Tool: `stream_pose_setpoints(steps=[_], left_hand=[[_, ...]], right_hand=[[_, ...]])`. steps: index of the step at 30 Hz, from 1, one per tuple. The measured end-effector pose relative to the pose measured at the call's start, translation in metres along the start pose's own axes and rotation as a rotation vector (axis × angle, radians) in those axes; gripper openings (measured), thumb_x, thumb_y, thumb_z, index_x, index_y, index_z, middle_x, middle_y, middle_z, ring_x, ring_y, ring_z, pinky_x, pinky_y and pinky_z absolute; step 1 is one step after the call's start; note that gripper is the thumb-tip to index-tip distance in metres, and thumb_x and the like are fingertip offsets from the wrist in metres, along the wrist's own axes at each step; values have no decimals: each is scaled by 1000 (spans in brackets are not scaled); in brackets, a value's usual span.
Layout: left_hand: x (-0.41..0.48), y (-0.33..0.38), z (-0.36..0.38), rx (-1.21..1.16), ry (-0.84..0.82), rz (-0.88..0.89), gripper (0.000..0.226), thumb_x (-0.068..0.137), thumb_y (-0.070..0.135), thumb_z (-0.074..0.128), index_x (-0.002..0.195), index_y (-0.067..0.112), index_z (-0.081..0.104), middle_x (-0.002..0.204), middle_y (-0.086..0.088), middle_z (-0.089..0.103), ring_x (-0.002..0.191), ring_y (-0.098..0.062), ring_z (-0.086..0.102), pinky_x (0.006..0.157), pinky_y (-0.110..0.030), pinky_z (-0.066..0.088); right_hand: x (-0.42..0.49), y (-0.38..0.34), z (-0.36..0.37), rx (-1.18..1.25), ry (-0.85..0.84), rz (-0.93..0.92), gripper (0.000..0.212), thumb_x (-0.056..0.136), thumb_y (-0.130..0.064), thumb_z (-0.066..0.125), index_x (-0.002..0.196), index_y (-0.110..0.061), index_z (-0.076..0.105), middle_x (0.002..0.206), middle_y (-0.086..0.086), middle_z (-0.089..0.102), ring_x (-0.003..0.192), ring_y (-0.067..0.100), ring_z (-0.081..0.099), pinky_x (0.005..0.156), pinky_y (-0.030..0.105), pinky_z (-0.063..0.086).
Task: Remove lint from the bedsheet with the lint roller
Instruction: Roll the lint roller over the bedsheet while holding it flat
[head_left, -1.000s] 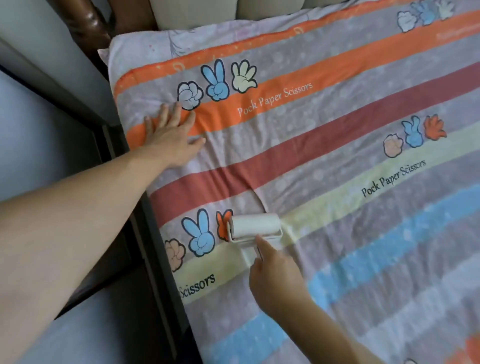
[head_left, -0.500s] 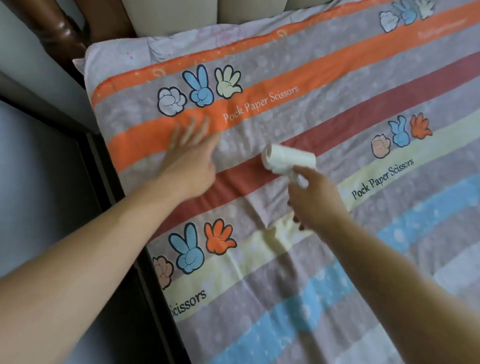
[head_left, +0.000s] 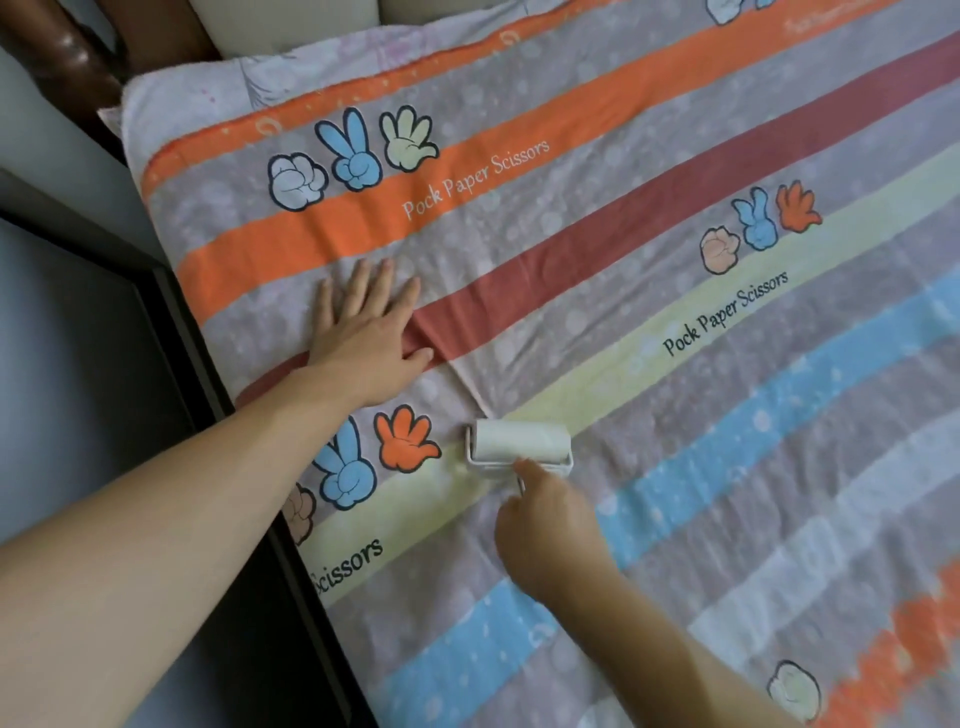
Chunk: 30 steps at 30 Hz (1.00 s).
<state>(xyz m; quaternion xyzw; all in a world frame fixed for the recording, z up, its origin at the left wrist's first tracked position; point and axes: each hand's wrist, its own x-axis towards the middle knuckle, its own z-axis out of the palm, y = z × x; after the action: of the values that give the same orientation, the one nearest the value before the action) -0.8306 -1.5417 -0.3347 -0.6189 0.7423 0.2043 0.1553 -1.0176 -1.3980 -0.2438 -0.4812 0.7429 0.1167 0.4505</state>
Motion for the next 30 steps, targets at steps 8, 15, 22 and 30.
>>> stream_pose_setpoints(steps=[8, 15, 22, 30], left_hand=[[-46, 12, 16, -112, 9, -214, 100, 92, 63, 50, 160, 26, -13, 165, -10, -27, 151, -29, -30, 117, -70, -7], [-50, -32, 20, -277, 25, -310, 68, 103, 61, 16, 160, 35, -10, 165, 2, -30, 148, -19, -36, 118, -66, -13], [-52, -70, 36, -391, 104, -225, 61, 108, 45, 22, 160, 37, -9, 163, 10, -33, 147, -21, -38, 121, -56, -14], [-54, -77, 49, -631, 265, -152, 53, 110, 35, 25, 162, 32, 13, 168, 10, -15, 152, -16, -26, 124, -56, -10]], right_hand=[[-44, 28, -15, 90, -85, 14, 46, 89, -15, 41, 133, -21, 51, 105, 6, 55, 69, 29, 66, 50, 34, 58], [-11, -26, -46, 100, 139, -179, 51, 91, -21, 44, 140, -30, 47, 115, 8, 65, 88, 31, 67, 76, 44, 58], [91, -131, -45, 23, 252, -303, 50, 92, -17, 42, 141, -22, 44, 130, 12, 57, 111, 32, 57, 83, 30, 46], [42, -77, 3, -77, 141, -236, 46, 89, -13, 43, 135, -21, 50, 102, 10, 62, 87, 30, 61, 78, 38, 54]])
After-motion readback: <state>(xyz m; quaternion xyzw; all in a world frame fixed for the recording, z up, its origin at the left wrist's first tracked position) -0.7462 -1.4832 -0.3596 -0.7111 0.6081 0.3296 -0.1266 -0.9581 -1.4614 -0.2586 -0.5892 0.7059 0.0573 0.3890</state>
